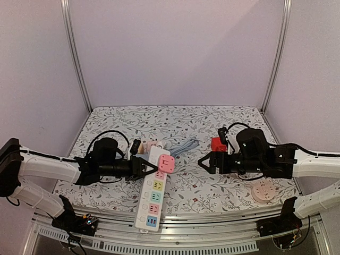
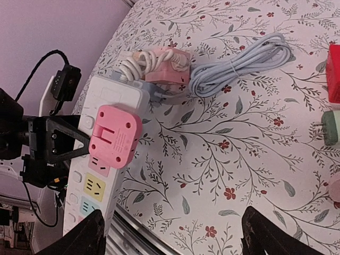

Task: Pull the plug off the socket

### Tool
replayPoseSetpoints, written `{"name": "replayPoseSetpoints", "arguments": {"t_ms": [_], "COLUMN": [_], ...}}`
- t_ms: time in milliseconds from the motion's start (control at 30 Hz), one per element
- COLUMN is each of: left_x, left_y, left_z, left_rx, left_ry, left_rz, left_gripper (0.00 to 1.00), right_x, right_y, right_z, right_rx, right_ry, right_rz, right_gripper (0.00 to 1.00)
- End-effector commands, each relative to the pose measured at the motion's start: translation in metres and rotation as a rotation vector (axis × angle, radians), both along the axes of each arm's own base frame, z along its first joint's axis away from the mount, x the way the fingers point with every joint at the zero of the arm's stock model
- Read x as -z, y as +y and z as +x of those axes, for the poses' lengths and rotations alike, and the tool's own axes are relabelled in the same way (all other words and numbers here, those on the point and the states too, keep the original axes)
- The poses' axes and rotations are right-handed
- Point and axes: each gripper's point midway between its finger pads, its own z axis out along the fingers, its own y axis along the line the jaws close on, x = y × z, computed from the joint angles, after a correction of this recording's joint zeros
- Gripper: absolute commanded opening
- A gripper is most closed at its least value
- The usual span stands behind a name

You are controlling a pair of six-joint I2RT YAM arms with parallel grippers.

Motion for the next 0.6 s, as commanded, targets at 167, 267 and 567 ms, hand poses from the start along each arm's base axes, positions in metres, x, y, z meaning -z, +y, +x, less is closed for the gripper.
{"name": "replayPoseSetpoints", "arguments": {"t_ms": [167,267,567], "left_x": [-0.096,-0.099,-0.109], "left_y": [-0.034,-0.037,-0.045], "left_z": [-0.009,-0.015,-0.024], "left_rx": [0.112,0.135,0.171], "left_ry": [-0.222,-0.234,-0.255], "left_rz": [-0.251,-0.256,-0.28], "left_gripper": [0.21,0.21,0.21], "right_x": [-0.016,-0.019,-0.004], "right_y": [0.084,0.098,0.122], "right_z": [-0.02,-0.02,-0.019], "right_rx": [-0.173,-0.198,-0.233], "right_ry": [0.031,0.024,0.066], "right_rz": [0.126,0.151,0.171], "right_gripper": [0.84,0.84,0.84]}}
